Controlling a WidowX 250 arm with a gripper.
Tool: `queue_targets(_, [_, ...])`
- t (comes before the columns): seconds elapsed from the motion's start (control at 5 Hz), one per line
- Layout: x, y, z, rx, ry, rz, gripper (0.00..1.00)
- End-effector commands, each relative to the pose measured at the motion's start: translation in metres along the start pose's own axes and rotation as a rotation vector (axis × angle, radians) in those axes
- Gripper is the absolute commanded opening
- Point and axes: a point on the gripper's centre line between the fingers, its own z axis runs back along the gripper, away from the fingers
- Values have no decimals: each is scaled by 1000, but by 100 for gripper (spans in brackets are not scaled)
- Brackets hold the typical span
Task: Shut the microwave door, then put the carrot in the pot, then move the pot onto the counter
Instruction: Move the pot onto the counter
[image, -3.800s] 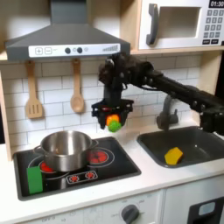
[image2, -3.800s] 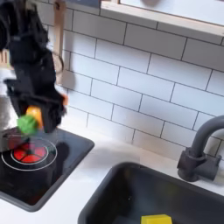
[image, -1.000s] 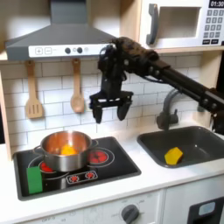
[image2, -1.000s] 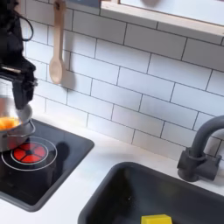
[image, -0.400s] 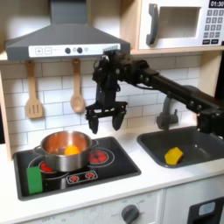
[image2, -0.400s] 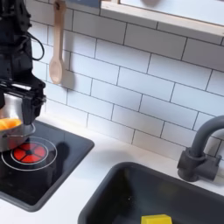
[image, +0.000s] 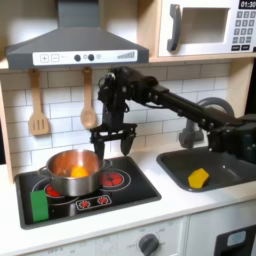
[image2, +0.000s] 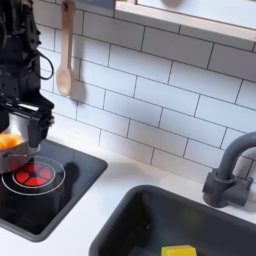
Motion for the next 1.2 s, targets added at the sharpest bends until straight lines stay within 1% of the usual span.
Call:
queue_targets(0.0, [8, 0, -23, -18, 50, -20, 100])
queue_targets(0.2, [10, 0, -33, -28, 71, -24, 100])
queue_targets(0.4, [13, 1, -35, -15, 63, -34, 0])
queue_targets(0.6, [14, -2, -34, -11, 49, -38, 0])
queue_targets(0.8, [12, -8, -33, -13, 36, -47, 0])
queue_targets(1.0, [9, -20, -34, -23, 36, -54, 0])
